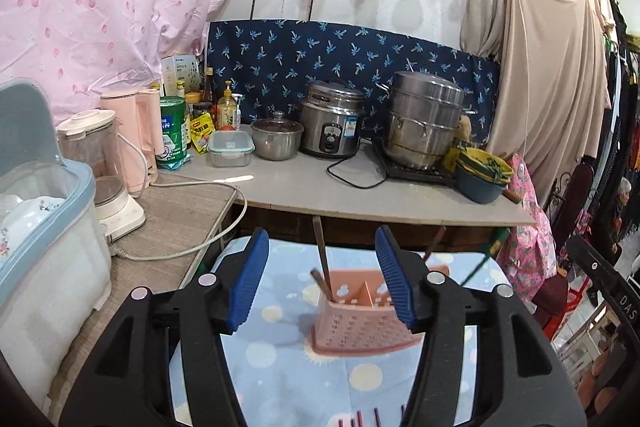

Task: Organize utensils
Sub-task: 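Lower both chopsticks into the pink basket and open both tools, then move both open tools back over the remaining chopsticks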

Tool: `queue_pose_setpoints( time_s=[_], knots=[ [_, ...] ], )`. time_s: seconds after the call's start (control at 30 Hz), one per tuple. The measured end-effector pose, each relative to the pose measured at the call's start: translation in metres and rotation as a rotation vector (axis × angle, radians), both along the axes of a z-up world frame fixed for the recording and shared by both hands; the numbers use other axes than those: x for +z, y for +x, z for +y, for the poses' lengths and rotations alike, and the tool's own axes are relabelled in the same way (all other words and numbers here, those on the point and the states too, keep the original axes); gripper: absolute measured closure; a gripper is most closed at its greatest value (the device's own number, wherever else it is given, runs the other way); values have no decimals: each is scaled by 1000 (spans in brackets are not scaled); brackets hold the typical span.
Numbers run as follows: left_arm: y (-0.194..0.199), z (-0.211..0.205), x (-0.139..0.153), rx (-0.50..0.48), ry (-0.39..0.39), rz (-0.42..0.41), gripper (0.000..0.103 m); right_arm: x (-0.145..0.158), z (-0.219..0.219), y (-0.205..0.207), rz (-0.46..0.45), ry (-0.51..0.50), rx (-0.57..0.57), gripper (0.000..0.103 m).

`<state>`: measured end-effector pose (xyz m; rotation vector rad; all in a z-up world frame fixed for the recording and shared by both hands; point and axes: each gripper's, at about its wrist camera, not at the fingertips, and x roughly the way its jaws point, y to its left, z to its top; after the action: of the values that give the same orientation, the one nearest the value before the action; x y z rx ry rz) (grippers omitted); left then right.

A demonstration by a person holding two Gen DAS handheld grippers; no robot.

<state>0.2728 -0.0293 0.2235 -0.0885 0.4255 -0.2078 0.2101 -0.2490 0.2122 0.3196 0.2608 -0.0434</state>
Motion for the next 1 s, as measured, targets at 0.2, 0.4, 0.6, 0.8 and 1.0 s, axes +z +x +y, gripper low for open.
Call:
queue_pose_setpoints(
  time_s=[0.2, 0.4, 0.6, 0.8, 1.0],
  knots=[
    [-36, 1, -11, -2, 83, 28, 50, -10, 14, -43, 20, -29, 16, 58],
    [-69, 4, -24, -3, 111, 64, 50, -20, 32, -81, 41, -84, 19, 56],
    [-95, 7, -40, 9, 122, 95, 50, -35, 42, -110, 68, -75, 32, 51],
    [-115, 8, -66, 14, 149, 149, 47, -59, 46, -133, 114, -50, 29, 51],
    [-129, 12, -103, 13, 155, 222, 45, -87, 51, -148, 173, -56, 8, 51]
  ],
)
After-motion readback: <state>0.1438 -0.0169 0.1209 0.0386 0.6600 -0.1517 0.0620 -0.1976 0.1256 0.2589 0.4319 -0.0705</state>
